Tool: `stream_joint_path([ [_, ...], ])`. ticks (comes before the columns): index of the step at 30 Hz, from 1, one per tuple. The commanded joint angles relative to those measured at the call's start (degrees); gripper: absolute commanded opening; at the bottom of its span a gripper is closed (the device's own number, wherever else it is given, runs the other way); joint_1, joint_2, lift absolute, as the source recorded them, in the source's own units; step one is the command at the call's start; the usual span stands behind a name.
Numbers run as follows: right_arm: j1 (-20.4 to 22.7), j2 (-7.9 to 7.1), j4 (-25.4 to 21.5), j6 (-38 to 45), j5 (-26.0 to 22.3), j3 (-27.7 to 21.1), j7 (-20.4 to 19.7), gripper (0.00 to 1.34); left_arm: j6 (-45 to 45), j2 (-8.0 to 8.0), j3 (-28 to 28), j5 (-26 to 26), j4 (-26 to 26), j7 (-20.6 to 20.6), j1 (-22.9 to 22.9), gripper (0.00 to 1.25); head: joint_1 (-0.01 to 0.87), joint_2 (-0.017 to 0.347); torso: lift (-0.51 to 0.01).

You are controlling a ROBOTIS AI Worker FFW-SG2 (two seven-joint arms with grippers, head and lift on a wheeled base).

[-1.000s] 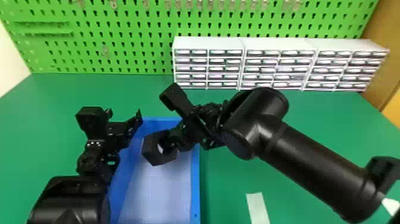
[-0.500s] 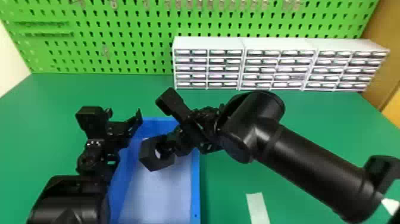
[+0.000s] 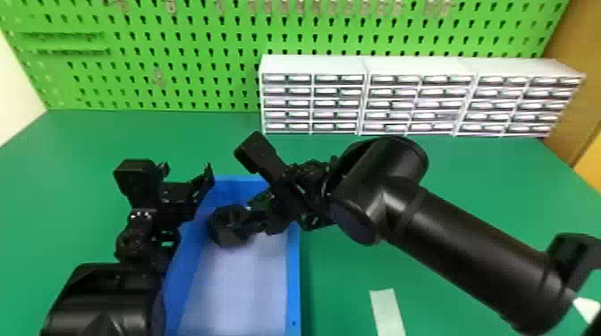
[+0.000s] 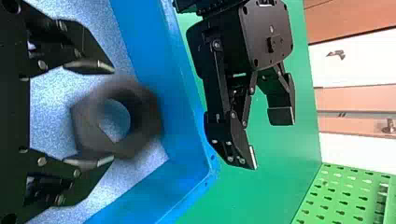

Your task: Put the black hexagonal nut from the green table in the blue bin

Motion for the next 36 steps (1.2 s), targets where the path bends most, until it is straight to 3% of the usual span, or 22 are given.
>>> stream_joint_path([
  [1, 0.1, 0.00, 0.0, 0.1, 0.1, -0.2, 0.0, 0.95, 0.0, 0.00, 0.0, 0.1, 0.0, 0.0, 0.1, 0.89, 0.686, 0.051, -0.096],
  [5, 0.2, 0.00, 0.0, 0.4, 0.3, -0.5, 0.0, 1.05, 0.0, 0.00, -0.1, 0.1, 0.0, 0.0, 0.1, 0.89, 0.686, 0.051, -0.096],
  [12, 1.0, 0.09, 0.0, 1.7, 1.2, -4.0, 0.1, 1.06, 0.0, 0.00, 0.0, 0.2, 0.0, 0.1, 0.2, 0.89, 0.686, 0.051, -0.096],
  [17, 2.5, 0.44, -1.1, 3.3, 3.4, -10.0, 0.7, 1.06, 0.0, 0.00, 0.0, 0.2, 0.0, 0.1, 0.2, 0.89, 0.686, 0.051, -0.096],
  [28, 7.2, 2.11, -6.5, 6.2, 12.9, -27.4, 3.5, 1.06, 0.0, 0.00, -0.1, 0.2, 0.0, 0.1, 0.2, 0.89, 0.686, 0.051, -0.096],
  [36, 8.6, 2.46, -8.8, 6.6, 15.3, -32.8, 4.3, 1.06, 0.0, 0.00, -0.1, 0.2, -0.1, 0.1, 0.1, 0.89, 0.686, 0.051, -0.096],
])
